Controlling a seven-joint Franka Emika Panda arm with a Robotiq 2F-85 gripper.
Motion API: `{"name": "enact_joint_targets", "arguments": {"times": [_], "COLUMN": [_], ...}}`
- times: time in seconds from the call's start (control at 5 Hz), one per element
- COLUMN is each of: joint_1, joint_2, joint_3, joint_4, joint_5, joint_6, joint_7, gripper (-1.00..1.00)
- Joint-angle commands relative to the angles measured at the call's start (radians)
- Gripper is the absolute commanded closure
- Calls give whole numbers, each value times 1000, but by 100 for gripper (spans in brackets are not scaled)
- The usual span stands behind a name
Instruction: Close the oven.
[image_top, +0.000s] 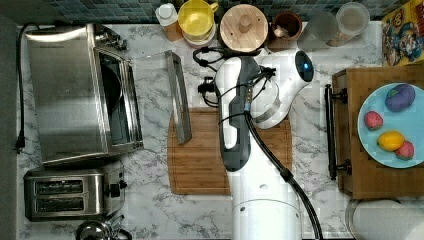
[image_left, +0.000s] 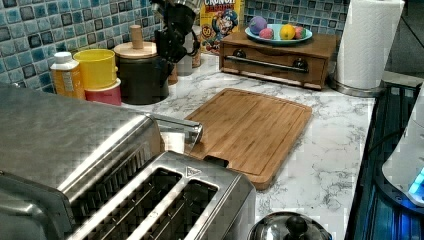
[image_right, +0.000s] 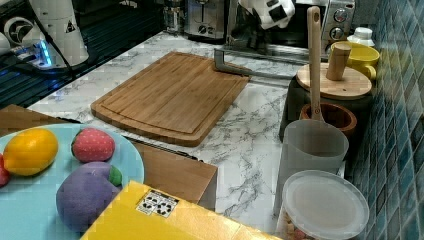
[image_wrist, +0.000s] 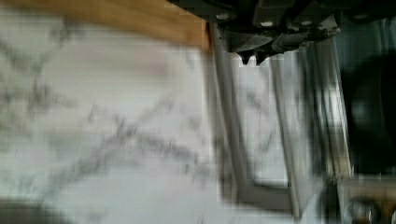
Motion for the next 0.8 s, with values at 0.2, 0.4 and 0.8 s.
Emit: {"name": "enact_joint_targets", "arguments": {"times": [0.2,0.4,0.8], "joint_1": [25,35,54], "joint_2": [9,39,89], "joint_3": [66,67,36], "joint_4": [74,87,88], "joint_5": [62,-5,-111], "joint_6": [116,116,163], "joint_7": [-81,-53,42], "gripper": [100,100,100]}}
